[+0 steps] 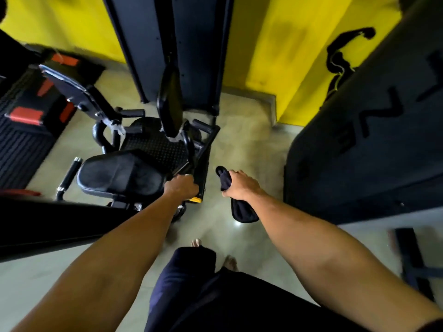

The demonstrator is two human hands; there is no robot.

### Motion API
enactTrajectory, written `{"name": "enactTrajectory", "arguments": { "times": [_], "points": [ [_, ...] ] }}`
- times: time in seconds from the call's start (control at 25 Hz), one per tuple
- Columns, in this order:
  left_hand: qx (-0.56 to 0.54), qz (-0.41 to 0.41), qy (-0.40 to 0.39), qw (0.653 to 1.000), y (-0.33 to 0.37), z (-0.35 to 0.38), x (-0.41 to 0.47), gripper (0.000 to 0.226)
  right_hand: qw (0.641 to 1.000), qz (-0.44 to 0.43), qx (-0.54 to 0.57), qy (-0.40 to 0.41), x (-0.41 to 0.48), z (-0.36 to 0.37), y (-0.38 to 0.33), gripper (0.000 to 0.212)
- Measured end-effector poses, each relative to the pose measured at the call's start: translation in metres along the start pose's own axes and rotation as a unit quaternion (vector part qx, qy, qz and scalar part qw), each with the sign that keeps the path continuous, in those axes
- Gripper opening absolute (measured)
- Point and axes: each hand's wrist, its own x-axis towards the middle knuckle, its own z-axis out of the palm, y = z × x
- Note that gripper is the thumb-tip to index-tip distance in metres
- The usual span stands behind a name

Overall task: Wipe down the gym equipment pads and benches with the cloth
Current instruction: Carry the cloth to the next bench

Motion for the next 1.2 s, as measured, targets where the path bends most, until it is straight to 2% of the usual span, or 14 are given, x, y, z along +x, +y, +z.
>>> {"name": "enactTrajectory", "arguments": {
  "times": [0.16,0.28,0.6,0.72,0.84,0.96,1.2],
  "points": [
    [0.100,0.059,-0.069,0.991,0.030,0.024,-0.010,0.052,0.996,0.070,0.056,0.030,-0.058,0.024,0.034,0.064],
    [0.114,0.105,-0.068,0.986,0.056,0.032,-0.024,0.044,0.985,0.129,0.099,0.062,-0.102,0.033,0.048,0.064],
    [0.220,0.251,-0.078,0.940,0.136,0.080,-0.075,0.054,0.927,0.298,0.181,0.141,-0.246,0.069,0.094,0.073],
    [0.240,0.317,-0.093,0.913,0.186,0.105,-0.116,0.053,0.897,0.356,0.207,0.158,-0.304,0.092,0.122,0.067],
    [0.259,0.374,-0.099,0.885,0.230,0.138,-0.155,0.054,0.875,0.392,0.230,0.165,-0.353,0.116,0.149,0.066],
    [0.292,0.410,-0.071,0.861,0.276,0.175,-0.206,0.051,0.856,0.415,0.252,0.181,-0.405,0.138,0.184,0.065],
    [0.319,0.428,-0.042,0.845,0.363,0.242,-0.300,0.052,0.841,0.436,0.247,0.202,-0.499,0.164,0.270,0.066]
  ]
}}
